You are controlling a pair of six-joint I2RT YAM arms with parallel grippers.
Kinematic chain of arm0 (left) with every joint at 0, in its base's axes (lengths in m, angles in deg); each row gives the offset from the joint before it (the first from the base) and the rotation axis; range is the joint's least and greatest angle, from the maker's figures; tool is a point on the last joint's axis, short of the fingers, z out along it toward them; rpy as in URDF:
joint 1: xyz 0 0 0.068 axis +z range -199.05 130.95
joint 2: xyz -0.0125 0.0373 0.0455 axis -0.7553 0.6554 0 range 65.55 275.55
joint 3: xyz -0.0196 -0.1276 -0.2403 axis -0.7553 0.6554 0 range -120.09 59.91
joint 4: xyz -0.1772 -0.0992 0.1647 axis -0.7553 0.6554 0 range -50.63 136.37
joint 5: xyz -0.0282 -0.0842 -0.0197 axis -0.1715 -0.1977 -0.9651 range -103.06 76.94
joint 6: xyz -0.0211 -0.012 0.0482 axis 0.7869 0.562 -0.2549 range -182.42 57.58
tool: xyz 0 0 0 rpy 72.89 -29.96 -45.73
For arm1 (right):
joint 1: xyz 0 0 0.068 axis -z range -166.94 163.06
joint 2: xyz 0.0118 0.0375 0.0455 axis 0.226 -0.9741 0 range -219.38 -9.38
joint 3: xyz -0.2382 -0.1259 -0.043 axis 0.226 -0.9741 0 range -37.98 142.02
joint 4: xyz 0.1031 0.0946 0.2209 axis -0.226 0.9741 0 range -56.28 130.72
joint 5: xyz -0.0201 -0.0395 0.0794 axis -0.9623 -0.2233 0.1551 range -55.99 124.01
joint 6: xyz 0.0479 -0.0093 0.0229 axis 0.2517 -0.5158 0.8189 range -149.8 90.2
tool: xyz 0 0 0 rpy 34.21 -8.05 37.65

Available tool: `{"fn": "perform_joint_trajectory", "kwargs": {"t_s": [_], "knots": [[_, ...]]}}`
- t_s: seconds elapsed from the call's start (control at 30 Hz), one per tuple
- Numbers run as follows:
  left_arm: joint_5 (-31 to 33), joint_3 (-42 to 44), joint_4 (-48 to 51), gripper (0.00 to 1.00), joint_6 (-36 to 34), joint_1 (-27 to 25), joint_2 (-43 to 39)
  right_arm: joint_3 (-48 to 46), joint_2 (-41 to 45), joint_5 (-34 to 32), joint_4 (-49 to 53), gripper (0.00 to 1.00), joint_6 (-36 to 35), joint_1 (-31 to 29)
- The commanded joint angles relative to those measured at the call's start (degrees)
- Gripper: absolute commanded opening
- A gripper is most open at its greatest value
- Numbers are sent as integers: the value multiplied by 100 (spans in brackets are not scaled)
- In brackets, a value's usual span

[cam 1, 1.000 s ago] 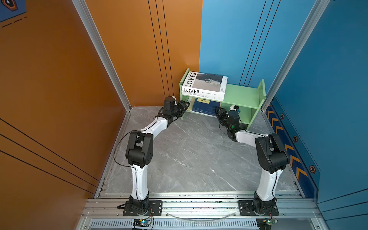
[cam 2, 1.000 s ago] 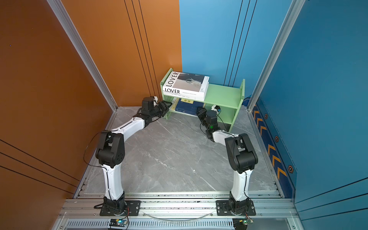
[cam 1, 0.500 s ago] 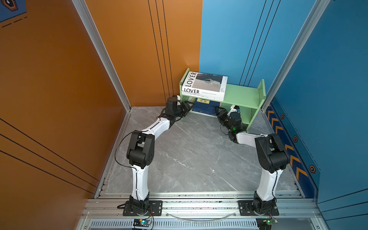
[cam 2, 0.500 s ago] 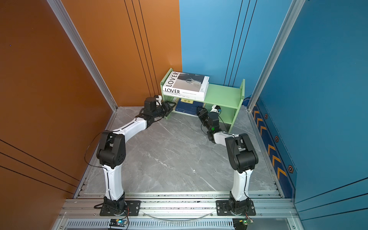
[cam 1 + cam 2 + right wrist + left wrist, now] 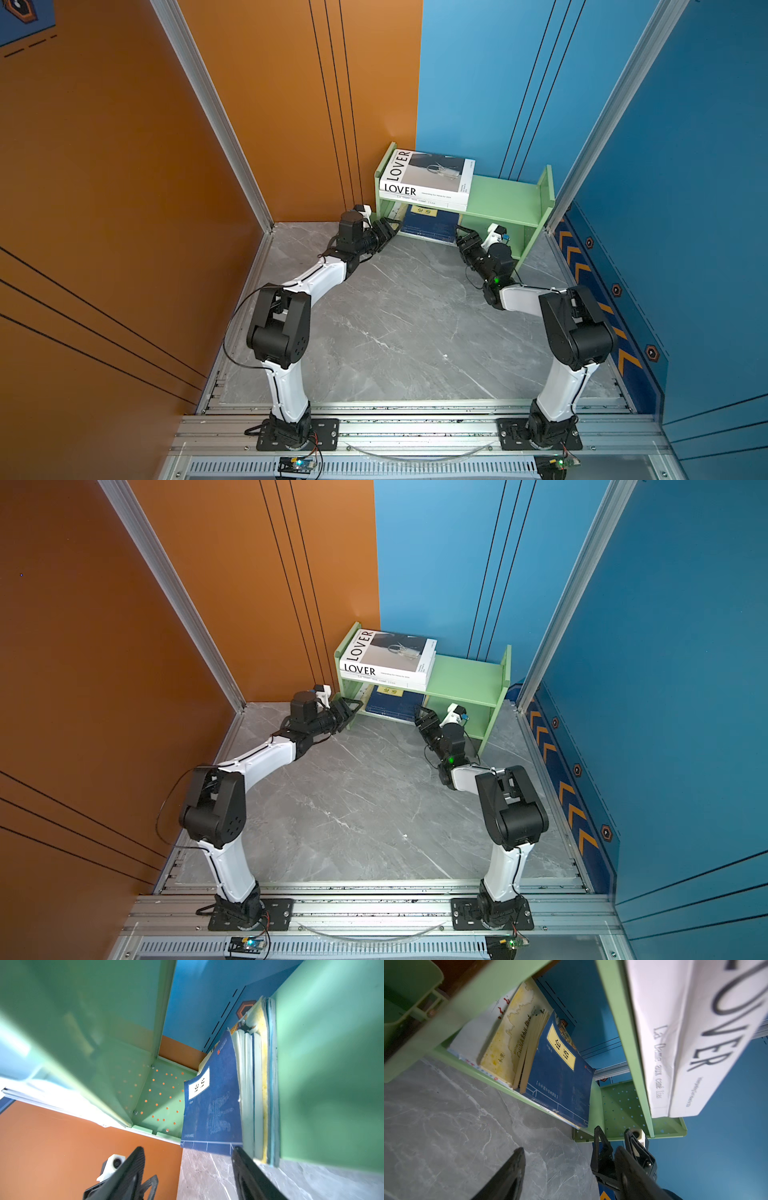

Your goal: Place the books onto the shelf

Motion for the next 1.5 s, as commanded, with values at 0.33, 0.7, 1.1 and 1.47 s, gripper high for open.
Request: {"fn": "perform_joint_trajectory", "kwargs": {"t_s": [0.33, 0.7, 1.1, 1.47], "knots": [[555, 1832, 161, 93, -973, 212, -2418, -1015, 2310, -510, 2474, 89, -1064, -359], [3263, 3091, 2437, 98, -3702, 489, -5460, -1295, 5449, -2922, 6491, 100, -3319, -627], [4907, 6062, -465, 98, -5592, 1001, -6564, -1903, 6207, -4355, 8086, 100, -3825, -341], [4785, 6751, -2845, 98, -5595, 1266, -4249, -2011, 5786, -4204, 7874, 100, -4059, 328]]}}
